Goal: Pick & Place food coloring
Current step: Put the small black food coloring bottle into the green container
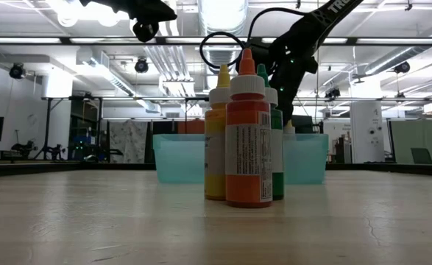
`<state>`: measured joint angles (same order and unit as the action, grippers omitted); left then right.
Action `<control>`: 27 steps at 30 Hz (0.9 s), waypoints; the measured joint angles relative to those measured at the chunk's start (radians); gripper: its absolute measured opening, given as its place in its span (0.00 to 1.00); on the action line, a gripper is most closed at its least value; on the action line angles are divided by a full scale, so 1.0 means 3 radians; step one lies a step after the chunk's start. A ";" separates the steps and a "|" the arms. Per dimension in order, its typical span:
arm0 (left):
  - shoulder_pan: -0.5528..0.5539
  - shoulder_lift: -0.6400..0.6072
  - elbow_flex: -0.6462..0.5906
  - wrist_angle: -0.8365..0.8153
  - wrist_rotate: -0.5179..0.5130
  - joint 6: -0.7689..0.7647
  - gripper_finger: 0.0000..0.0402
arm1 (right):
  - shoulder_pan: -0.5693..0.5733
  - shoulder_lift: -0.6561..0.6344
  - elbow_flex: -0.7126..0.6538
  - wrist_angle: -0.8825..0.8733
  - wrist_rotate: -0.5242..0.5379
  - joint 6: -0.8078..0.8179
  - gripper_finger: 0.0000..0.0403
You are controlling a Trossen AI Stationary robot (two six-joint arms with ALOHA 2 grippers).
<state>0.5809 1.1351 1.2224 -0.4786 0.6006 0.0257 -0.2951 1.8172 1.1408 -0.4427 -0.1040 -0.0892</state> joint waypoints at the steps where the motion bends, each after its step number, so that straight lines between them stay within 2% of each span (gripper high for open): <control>1: 0.0001 0.0000 0.0000 0.0000 0.0001 0.0000 0.00 | 0.0000 -0.0001 0.0000 0.0001 0.0000 0.0003 0.32; 10: 0.0000 0.0000 0.0000 0.0000 0.0000 0.0000 0.00 | 0.0000 -0.0020 0.0190 -0.0056 0.0000 0.0010 0.36; 19: 0.0000 0.0000 0.0000 0.0000 0.0001 0.0000 0.00 | 0.0000 -0.0023 0.0447 -0.0134 0.0000 0.0002 0.35; 27: 0.0001 0.0000 0.0000 0.0000 0.0001 0.0001 0.00 | -0.0061 -0.0023 0.0879 -0.0653 0.0006 0.0022 0.38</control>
<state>0.5811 1.1351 1.2224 -0.4786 0.6010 0.0261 -0.3134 1.8103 1.4045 -0.6387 -0.1020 -0.0826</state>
